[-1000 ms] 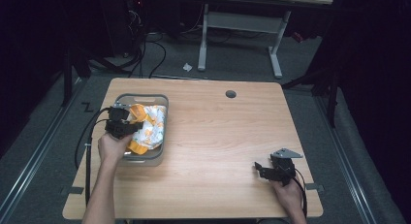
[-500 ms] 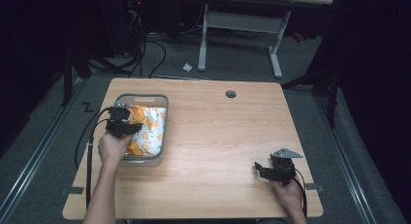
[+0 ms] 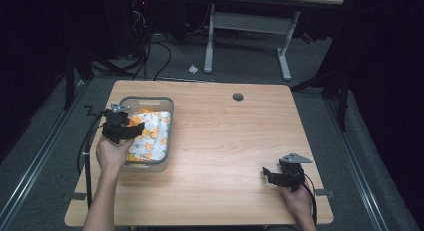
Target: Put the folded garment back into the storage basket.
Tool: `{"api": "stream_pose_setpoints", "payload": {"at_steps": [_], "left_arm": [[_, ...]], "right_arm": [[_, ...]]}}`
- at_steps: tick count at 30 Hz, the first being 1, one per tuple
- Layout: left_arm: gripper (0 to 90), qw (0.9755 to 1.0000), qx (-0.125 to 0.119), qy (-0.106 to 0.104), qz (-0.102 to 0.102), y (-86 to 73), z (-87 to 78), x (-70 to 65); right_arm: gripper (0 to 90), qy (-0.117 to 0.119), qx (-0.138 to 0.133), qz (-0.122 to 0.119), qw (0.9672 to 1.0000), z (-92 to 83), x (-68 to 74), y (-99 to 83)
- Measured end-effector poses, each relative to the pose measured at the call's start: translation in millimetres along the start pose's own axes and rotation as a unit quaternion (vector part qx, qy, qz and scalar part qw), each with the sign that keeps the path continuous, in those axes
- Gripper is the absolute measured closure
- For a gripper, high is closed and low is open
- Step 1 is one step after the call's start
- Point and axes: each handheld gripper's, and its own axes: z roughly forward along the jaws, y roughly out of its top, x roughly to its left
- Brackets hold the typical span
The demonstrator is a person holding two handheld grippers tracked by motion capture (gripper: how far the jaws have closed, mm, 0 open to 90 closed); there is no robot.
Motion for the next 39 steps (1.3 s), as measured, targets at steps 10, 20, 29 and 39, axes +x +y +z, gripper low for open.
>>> {"api": "stream_pose_setpoints", "payload": {"at_steps": [10,20,29,39], "left_arm": [[39.2,0.9988,-0.032,-0.030,0.020,-3.2,-9.4,-23.9],[37.7,0.9975,-0.041,-0.051,0.027,-4.6,-11.1,-41.4],[36.2,0.9960,-0.051,-0.066,0.032,-5.4,-14.4,-55.1],[34.9,0.9941,-0.059,-0.081,0.041,-4.2,-15.7,-69.4]], "right_arm": [[23.9,0.000,0.000,0.001,1.0000,0.0,0.1,0.0],[23.8,0.000,0.000,0.000,1.0000,0.0,0.0,0.0],[23.9,0.000,0.000,0.000,1.0000,0.0,0.0,0.0],[23.8,0.000,0.000,0.000,1.0000,0.0,0.1,0.0]]}}
